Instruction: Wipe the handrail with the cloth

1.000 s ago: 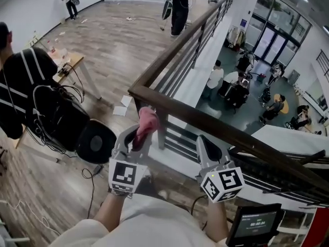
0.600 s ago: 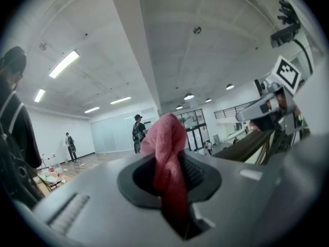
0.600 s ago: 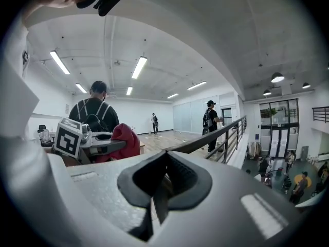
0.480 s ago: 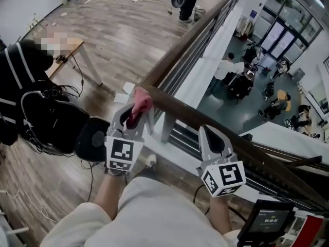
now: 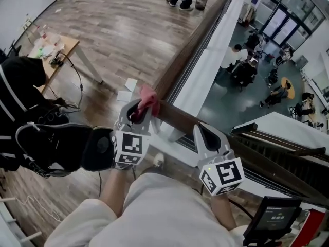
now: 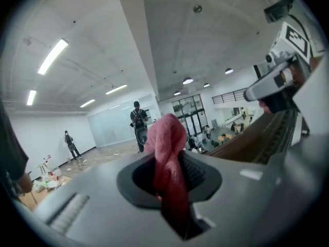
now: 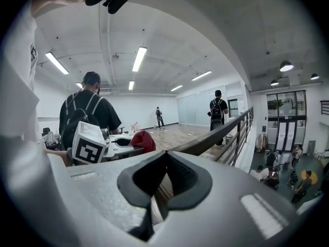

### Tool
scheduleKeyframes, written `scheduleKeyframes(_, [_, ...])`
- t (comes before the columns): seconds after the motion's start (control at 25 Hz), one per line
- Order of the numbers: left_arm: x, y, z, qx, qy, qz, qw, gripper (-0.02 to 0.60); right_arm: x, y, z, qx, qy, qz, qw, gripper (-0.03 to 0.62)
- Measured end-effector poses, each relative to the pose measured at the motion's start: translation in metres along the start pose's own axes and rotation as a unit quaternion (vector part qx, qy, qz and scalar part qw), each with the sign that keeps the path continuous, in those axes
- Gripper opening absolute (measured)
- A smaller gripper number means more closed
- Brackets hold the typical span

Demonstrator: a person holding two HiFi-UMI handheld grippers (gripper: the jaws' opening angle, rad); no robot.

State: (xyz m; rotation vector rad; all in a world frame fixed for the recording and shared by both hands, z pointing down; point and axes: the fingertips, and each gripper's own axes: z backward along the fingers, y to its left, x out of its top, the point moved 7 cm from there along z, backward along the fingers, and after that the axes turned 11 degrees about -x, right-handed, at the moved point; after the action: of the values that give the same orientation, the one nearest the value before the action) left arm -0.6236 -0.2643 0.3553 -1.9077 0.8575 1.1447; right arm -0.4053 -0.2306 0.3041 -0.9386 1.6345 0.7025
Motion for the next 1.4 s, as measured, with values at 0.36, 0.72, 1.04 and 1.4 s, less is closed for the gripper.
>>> scheduleKeyframes(0.36, [-0.017, -0.002, -0.019, -0.067, -0.003, -0.008, 0.9977, 0.081, 0.002, 0.003, -0.032, -0.003, 0.027, -0.007, 1.000, 0.002])
scheduleKeyframes(0.72, [-0.013, -0.005, -0.015, -0.076, -0.013, 0.036, 0.9964, 0.077, -0.011, 0.024, -0.040, 0.018, 0.041, -0.008, 0.999, 0.002])
scheduleKeyframes(1.04, [-0.019, -0.006, -0.010, -0.038, -0.003, 0.075, 0.9965, 0.077, -0.020, 0.003, -0.018, -0.002, 0.038, -0.013, 0.999, 0.002])
scheduleKeyframes(1.4, [0.001, -0.041, -0.018, -0.060, 0.009, 0.075, 0.9953, 0.077, -0.023, -0.027, 0.007, -0.013, 0.041, -0.015, 0.999, 0.002])
